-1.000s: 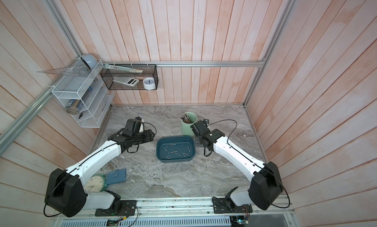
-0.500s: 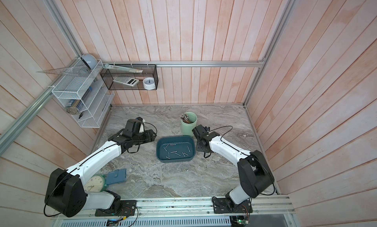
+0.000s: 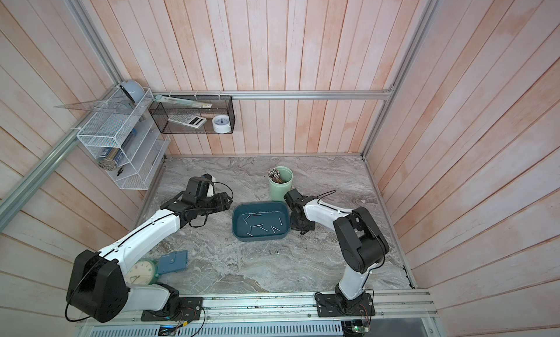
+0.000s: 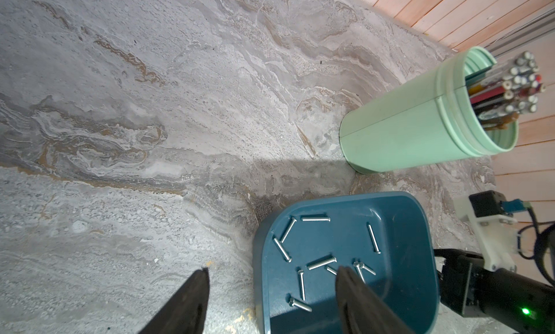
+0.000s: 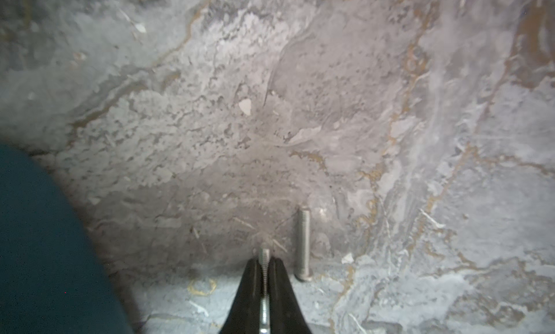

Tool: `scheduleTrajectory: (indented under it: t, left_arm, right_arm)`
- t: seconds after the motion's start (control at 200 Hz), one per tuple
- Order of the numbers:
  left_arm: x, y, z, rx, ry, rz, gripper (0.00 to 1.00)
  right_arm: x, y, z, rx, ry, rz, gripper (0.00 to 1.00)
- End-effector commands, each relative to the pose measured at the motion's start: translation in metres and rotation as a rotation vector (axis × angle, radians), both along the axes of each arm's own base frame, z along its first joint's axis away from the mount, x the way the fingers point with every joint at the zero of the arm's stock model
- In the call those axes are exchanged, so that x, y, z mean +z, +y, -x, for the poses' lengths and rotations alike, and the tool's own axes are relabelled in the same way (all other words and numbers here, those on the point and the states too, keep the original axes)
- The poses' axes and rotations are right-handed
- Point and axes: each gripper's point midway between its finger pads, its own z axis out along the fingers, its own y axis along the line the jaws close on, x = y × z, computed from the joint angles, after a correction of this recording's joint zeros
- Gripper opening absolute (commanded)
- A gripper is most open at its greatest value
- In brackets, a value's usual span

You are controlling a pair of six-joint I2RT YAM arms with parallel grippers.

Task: Take out the screws from the storage box
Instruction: Place the screw at the center of the board, then pick up the screw from the storage box.

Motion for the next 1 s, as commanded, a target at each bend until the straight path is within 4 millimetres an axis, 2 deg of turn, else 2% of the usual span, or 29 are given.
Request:
scheduleTrajectory:
  t: [0.0,0.14,0.28,0.42,0.53,0.67,0.765,0.82,0.995]
  left_arm:
    - [-0.001,0.000,-0.001,0.002,-0.005,0.007,0.72]
    - [-0.001,0.001,-0.001,0.006,-0.006,0.003,0.72]
    - [0.000,0.002,-0.002,0.009,-0.008,0.000,0.72]
    - [0.000,0.004,-0.002,0.016,-0.010,-0.009,0.72]
    - [0.001,0.005,-0.002,0.021,-0.013,-0.016,0.72]
    - [0.003,0.008,-0.002,0.030,-0.020,-0.022,0.72]
    - [0.003,0.011,-0.003,0.040,-0.024,-0.036,0.72]
    - [0.004,0.013,-0.003,0.050,-0.026,-0.047,0.72]
    - [0.007,0.018,-0.004,0.065,-0.044,-0.058,0.73]
  right_arm:
    - [-0.006,0.000,-0.004,-0.004,0.010,0.003,0.12]
    - [-0.006,0.001,-0.002,-0.008,0.014,-0.005,0.16]
    - [0.013,0.003,-0.006,-0.005,-0.028,-0.030,0.19]
    - [0.053,0.005,-0.011,-0.003,-0.130,-0.085,0.20]
    - [0.091,0.010,-0.013,0.000,-0.264,-0.182,0.20]
    - [0.127,0.021,-0.013,-0.009,-0.371,-0.324,0.22]
    - [0.150,0.049,-0.013,0.027,-0.413,-0.412,0.24]
    - [0.156,0.069,-0.013,0.073,-0.423,-0.410,0.28]
    - [0.137,0.162,-0.010,0.203,-0.333,-0.396,0.30]
